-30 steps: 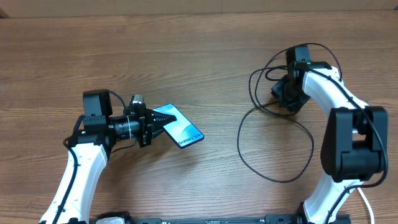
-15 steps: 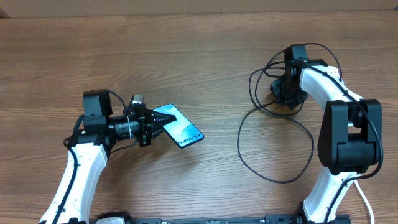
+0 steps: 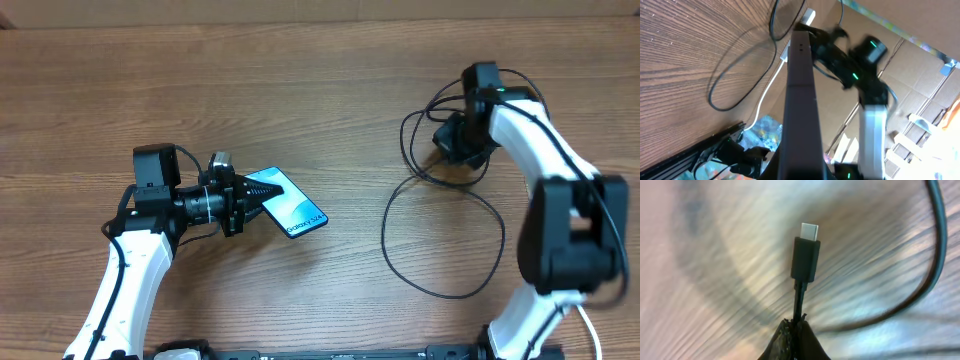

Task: Plug charger to phone and switch on socket
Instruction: 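Carry the USB-C plug with the right gripper toward the phone's bottom edge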

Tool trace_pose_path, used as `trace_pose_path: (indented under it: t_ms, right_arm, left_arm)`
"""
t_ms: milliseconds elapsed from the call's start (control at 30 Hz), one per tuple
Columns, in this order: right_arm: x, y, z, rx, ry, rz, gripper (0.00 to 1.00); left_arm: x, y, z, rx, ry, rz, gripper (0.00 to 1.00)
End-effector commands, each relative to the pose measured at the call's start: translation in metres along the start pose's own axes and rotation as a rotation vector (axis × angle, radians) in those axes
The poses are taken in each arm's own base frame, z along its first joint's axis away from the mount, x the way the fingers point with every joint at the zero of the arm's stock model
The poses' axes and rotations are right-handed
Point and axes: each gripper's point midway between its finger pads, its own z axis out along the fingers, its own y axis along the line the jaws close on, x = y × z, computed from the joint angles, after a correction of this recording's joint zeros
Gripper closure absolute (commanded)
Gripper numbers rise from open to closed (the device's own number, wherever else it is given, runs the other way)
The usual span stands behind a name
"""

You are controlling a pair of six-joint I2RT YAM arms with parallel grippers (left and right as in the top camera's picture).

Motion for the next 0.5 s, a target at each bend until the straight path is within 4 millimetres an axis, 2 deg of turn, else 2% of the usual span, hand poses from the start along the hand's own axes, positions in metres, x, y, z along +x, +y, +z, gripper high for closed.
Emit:
trace_pose_path:
  t_ms: [0,100,133,333,467]
  right_arm:
    - [0.017,0.053,-0.096,-0.318,-0.046,-0.247,0.96]
    - [0.046,0.062,-0.130,-0.415,-0.019,-0.375,0.96]
    - [0.066,0.061,-0.141,-0.426,0.009,-0.427,0.96]
    - [0.131,0.054,-0.145,-0.359,0.167,-0.508,0.96]
    - [0.170,0.067,-0.145,-0.361,0.215,-0.617,0.96]
  left_arm:
    - [0.007,-0.017,-0.004,0.032,0.017,0.053,0.96]
    - [0.007,-0.017,-0.004,0.034,0.016,0.068,0.96]
    - [0.005,-0.023,-0.005,0.048,0.012,0.130,0.96]
    - [0.014,-0.058,-0.005,0.187,0.163,0.339,0.96]
    - [0.007,-0.062,-0.002,0.219,0.291,0.349,0.96]
